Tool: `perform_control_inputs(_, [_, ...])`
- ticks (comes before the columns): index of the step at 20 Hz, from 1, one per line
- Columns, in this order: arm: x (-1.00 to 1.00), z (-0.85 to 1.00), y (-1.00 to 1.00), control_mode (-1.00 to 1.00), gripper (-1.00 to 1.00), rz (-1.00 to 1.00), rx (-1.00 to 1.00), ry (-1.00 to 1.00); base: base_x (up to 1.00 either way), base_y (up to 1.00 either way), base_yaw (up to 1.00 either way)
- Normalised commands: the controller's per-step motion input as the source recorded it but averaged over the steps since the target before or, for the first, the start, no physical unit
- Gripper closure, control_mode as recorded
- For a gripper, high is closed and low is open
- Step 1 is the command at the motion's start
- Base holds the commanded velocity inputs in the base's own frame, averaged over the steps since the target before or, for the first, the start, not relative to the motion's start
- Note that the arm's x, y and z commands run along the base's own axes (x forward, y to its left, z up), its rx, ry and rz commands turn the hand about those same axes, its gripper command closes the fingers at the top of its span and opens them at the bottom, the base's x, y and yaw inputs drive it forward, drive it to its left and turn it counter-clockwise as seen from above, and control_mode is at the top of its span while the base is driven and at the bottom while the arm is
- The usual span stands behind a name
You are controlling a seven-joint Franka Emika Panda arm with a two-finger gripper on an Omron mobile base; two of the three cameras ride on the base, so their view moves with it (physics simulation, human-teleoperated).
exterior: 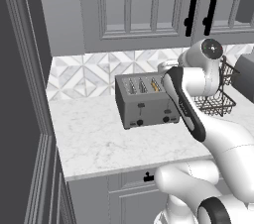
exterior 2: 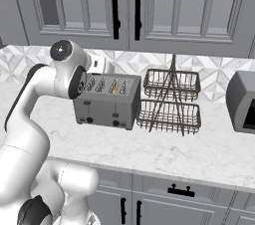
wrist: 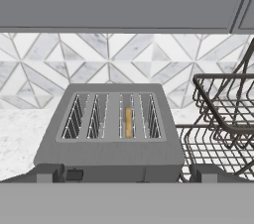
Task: Start the toaster. Once the lever pops up, take the bread to the plate on the dining counter.
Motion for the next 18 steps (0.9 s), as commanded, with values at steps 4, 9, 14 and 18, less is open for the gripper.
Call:
perform_control_inputs(4, [0.00,0.00,0.00,-1.00,-1.00,0.00,0.00,0.00,0.00,0.00,0.00])
perform_control_inputs(9, [0.00,0.00,0.00,-1.00,-1.00,0.00,0.00,0.00,0.00,0.00,0.00])
perform_control_inputs(14, [0.00,0.00,0.00,-1.00,-1.00,0.00,0.00,0.00,0.00,0.00,0.00])
perform_control_inputs(18, [0.00,0.00,0.00,-1.00,-1.00,0.00,0.00,0.00,0.00,0.00,0.00])
